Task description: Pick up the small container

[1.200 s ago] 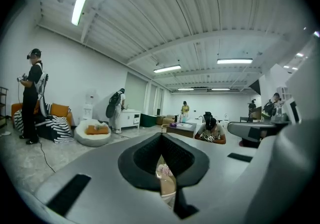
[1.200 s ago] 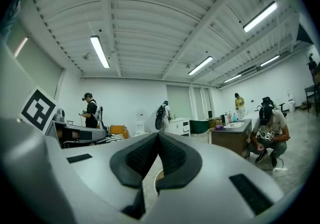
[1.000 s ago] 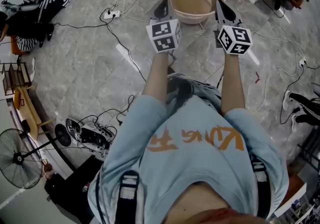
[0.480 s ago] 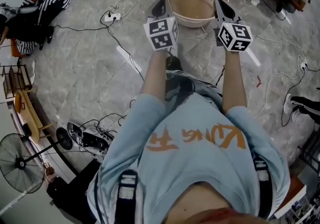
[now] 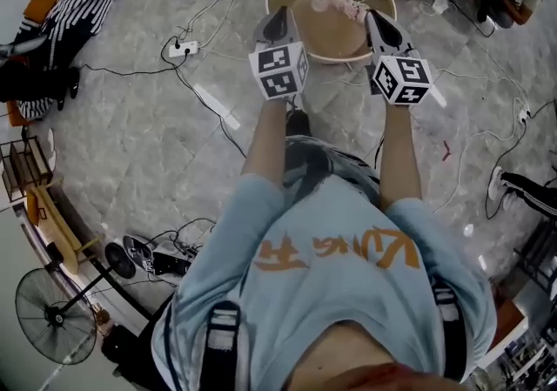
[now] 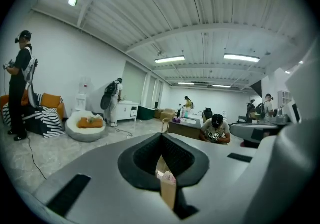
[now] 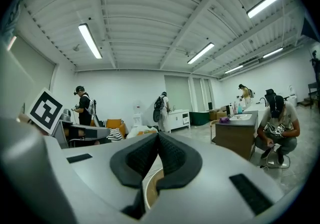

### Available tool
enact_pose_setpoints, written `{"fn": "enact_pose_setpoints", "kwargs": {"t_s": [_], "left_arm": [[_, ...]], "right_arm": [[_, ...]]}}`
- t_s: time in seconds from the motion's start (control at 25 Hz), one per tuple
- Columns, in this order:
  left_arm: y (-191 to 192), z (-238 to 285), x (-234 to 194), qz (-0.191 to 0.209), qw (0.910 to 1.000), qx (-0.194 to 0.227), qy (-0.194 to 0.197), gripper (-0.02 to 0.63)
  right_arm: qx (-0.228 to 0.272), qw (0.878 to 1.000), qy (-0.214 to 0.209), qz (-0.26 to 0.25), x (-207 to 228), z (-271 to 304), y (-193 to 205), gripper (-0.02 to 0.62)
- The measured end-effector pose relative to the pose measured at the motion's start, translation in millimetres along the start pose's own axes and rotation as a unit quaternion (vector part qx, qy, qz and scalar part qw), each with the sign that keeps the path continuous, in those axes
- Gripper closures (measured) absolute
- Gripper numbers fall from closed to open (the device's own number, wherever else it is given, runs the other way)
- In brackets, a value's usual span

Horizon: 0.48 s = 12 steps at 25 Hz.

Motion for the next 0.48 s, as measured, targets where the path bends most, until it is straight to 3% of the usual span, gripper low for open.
{"fn": "enact_pose_setpoints", "kwargs": {"t_s": [0.48], "left_arm": [[11, 175, -82, 0.002, 0.9971, -0.073, 0.02, 0.581]], "right_arm": [[-0.059, 0.998, 0.014, 0.035, 36, 178, 43, 0.583]]}}
Point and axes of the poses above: the fingertips, and each gripper's own axes: z forward along the fingers, x to its right, y out of its underside, the point moved 7 cm from there along -z, backward along the fingers, and after that the axes turned 3 degrees about -x, right-handed, at the moved point
